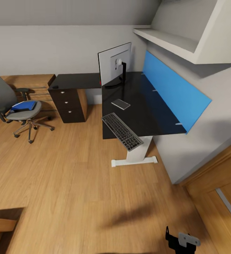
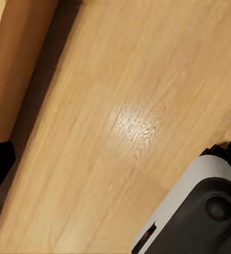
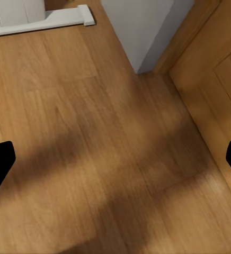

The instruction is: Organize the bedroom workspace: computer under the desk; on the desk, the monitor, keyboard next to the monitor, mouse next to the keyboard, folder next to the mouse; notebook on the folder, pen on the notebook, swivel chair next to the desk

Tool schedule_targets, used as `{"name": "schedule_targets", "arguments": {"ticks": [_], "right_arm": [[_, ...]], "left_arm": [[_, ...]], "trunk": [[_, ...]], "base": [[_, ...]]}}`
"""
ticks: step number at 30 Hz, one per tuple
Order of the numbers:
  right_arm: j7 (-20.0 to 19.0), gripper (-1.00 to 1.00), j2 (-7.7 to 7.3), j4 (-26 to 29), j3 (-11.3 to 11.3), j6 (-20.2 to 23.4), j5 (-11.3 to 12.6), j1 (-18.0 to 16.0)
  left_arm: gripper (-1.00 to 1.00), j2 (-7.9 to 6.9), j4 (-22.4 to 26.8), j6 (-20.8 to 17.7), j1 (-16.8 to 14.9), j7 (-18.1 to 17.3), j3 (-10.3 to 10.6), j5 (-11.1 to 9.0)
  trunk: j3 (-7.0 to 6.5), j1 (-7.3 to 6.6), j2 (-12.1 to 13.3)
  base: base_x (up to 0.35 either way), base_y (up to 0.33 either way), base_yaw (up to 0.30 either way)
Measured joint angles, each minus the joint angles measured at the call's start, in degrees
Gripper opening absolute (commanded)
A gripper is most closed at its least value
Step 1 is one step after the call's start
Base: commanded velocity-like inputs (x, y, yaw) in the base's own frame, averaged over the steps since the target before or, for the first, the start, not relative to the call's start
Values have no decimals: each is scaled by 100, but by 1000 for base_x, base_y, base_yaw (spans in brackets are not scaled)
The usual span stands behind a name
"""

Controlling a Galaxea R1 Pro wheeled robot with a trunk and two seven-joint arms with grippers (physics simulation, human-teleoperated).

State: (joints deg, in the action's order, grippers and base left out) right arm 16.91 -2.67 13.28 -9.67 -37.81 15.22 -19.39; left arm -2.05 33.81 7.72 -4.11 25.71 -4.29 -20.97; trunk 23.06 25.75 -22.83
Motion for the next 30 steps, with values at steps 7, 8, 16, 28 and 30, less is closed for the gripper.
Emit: {"name": "schedule_targets", "arguments": {"ticks": [7,8,16,28,30], "right_arm": [[3,100,-16,0,12,0,5,-3],[2,100,-17,0,13,0,5,-2],[-3,100,-6,-2,6,0,1,-1],[5,100,-2,-1,5,0,8,-3],[5,100,-4,0,6,0,8,-4]], "left_arm": [[100,9,1,627,0,9,-5,-5],[100,10,1,637,0,10,-5,-7],[100,34,2,673,0,19,2,-21],[100,43,-1,628,0,10,12,-20],[100,45,-4,610,0,10,12,-21]], "trunk": [[-64,0,0],[-73,0,0],[-147,0,0],[-149,132,-239],[-131,176,-320]], "base": [[0,0,0],[0,0,0],[0,0,0],[0,0,0],[0,0,0]]}}
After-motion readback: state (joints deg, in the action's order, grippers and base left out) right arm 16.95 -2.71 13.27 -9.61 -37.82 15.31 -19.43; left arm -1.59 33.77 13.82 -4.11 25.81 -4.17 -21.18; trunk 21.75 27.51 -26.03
